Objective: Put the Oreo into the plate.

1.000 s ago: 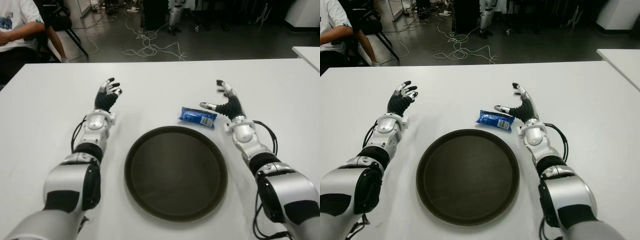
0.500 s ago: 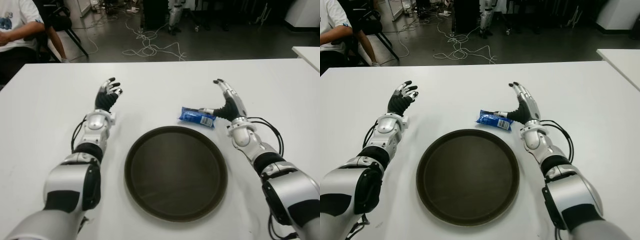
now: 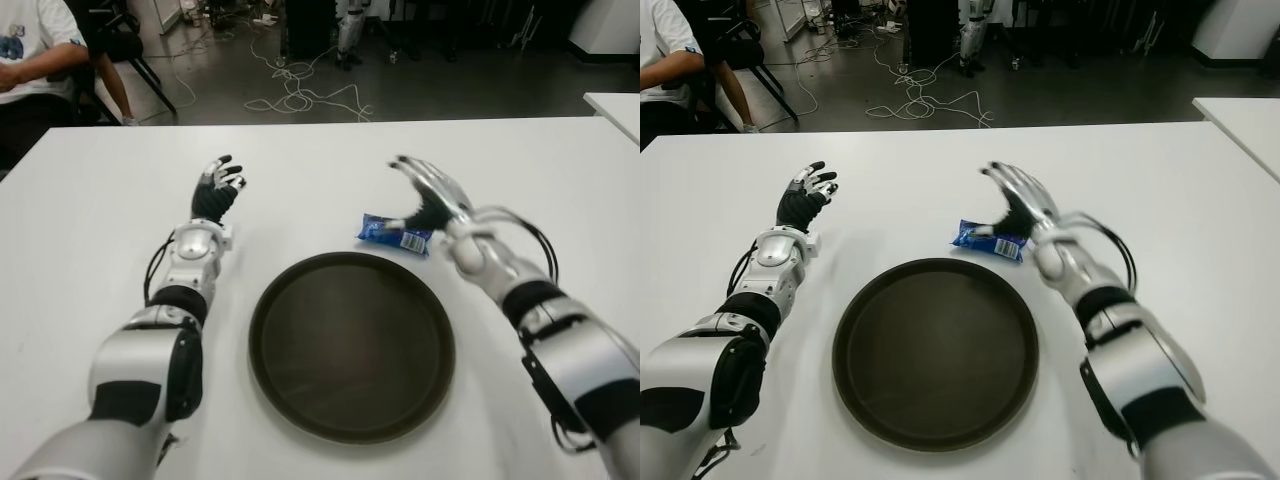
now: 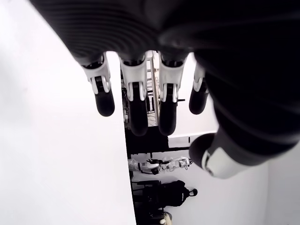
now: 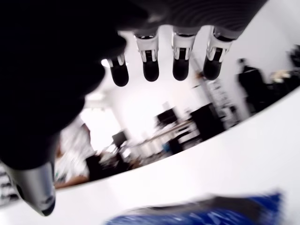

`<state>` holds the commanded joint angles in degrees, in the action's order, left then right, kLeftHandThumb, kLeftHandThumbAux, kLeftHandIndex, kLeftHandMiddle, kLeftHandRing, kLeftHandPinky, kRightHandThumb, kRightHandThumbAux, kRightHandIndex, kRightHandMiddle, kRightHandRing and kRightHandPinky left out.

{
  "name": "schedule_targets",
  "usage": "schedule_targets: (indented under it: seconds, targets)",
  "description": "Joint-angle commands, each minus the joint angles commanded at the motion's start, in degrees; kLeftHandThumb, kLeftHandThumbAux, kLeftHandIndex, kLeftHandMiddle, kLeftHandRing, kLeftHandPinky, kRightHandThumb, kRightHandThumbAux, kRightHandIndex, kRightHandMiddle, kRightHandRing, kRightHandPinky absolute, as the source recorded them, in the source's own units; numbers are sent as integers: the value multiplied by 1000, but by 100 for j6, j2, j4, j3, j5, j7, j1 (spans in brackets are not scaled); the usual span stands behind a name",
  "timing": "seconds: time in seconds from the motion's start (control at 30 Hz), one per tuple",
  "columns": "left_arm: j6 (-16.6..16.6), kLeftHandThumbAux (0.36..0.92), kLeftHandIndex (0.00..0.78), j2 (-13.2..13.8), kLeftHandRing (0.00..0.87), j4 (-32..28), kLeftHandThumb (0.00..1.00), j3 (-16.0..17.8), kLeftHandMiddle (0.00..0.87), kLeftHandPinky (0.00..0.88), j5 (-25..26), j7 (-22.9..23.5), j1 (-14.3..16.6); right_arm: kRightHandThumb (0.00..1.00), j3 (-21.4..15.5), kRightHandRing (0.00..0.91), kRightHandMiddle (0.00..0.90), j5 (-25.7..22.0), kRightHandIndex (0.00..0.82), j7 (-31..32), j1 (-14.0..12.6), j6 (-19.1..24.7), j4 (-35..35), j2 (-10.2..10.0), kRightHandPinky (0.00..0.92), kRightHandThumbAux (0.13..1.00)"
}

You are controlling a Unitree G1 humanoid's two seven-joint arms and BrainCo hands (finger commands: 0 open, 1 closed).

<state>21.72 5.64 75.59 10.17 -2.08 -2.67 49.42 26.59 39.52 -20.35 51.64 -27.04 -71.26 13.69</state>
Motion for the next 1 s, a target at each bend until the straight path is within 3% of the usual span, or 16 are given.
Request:
schedule_targets:
  seconds: [0.23, 0.4, 1.0]
  targets:
    - [27, 643, 146, 12, 172, -3, 93, -36, 216, 119, -27, -56, -11, 0, 452, 106, 78, 284, 54, 553, 195, 184, -127, -40, 133, 684]
    - [10, 625, 142, 15, 172, -2, 101, -21, 220, 110, -23, -30, -13, 0, 531, 118, 91, 268, 73, 697, 178, 271, -155, -49, 150, 679]
    - [58, 648, 145, 43, 174, -13, 115, -47, 223, 118, -68, -9, -37, 0, 602, 181, 138, 260, 101, 801, 145, 483, -336, -137, 211, 663]
